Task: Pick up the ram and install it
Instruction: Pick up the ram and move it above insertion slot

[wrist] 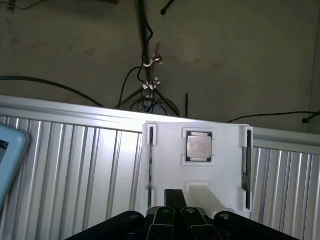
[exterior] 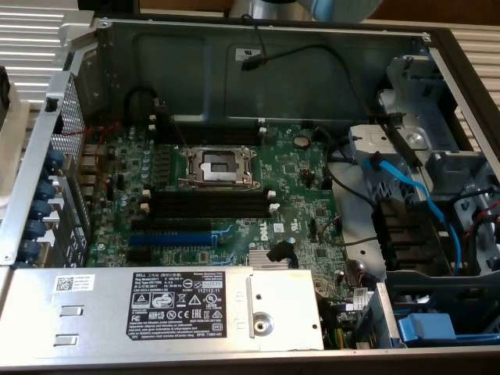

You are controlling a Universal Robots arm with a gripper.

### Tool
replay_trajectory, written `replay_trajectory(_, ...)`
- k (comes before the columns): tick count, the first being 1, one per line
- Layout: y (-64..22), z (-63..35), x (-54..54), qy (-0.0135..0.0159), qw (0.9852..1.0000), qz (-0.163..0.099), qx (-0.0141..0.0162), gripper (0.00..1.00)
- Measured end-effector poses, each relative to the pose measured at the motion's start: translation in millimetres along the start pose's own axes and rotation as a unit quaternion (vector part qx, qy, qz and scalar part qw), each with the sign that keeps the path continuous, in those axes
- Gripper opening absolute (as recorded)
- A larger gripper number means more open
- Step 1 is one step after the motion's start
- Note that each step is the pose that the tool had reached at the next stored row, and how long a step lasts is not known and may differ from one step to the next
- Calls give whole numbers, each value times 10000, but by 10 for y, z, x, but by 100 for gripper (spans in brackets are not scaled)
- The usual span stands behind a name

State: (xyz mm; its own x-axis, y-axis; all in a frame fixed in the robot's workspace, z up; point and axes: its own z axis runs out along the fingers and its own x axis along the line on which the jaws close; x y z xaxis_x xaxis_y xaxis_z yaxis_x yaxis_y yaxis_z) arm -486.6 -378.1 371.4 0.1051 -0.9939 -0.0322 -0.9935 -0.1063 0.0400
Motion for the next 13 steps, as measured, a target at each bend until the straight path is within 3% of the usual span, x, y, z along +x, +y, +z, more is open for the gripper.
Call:
replay_trajectory(5, -39, 32, 4, -3, 10000, 0, -27, 10)
replay_trajectory(13, -72, 110, 10, -3, 10000, -3, -27, 10)
